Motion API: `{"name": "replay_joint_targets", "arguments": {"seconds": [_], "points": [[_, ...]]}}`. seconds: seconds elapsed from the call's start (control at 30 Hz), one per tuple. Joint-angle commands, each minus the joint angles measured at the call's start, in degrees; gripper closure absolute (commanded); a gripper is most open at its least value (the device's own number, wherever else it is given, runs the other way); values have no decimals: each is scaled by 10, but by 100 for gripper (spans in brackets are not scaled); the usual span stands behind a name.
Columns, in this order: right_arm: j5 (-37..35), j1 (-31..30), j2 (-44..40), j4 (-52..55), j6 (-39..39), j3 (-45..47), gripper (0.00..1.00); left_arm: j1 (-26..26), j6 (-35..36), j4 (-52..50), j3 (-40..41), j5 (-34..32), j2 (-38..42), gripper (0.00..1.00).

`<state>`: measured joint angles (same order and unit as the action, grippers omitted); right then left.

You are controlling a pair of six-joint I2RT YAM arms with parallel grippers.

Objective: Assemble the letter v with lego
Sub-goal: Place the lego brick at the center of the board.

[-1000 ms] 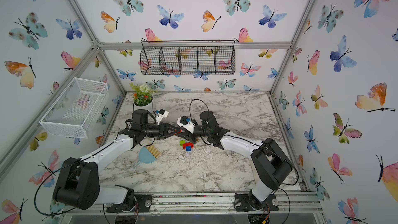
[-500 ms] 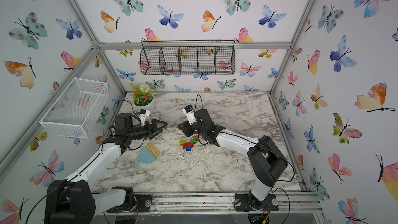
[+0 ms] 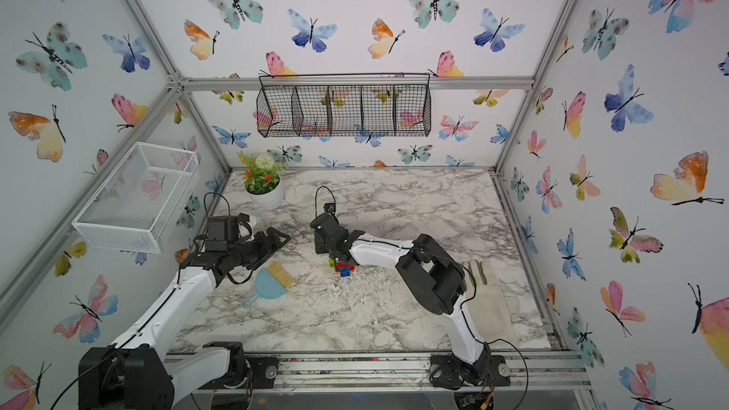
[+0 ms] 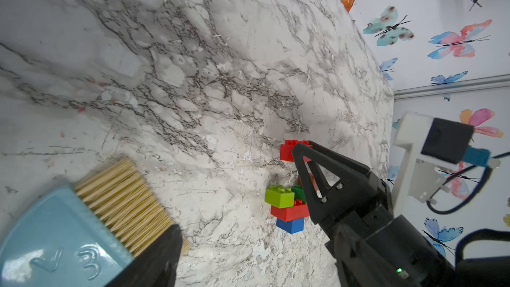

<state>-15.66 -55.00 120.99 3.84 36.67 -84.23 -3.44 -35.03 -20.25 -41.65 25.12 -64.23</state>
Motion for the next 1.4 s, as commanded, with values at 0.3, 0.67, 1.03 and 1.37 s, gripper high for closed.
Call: {"name": "replay_joint_targets", "arguments": {"seconds": [0.3, 0.67, 1.03, 1.37], "points": [[-35, -15, 28, 33, 29, -6, 80, 2, 46, -23, -3, -13, -9, 12], [-54, -33, 16, 44, 36, 8, 73, 1, 71, -49, -12, -51, -34, 12], [-58, -34, -6, 49, 27, 5, 47, -3, 89, -72, -28, -68, -39, 7], [-72, -33, -102, 47, 5, 27, 31, -19, 129, -104, -100, -87, -62, 6]]}}
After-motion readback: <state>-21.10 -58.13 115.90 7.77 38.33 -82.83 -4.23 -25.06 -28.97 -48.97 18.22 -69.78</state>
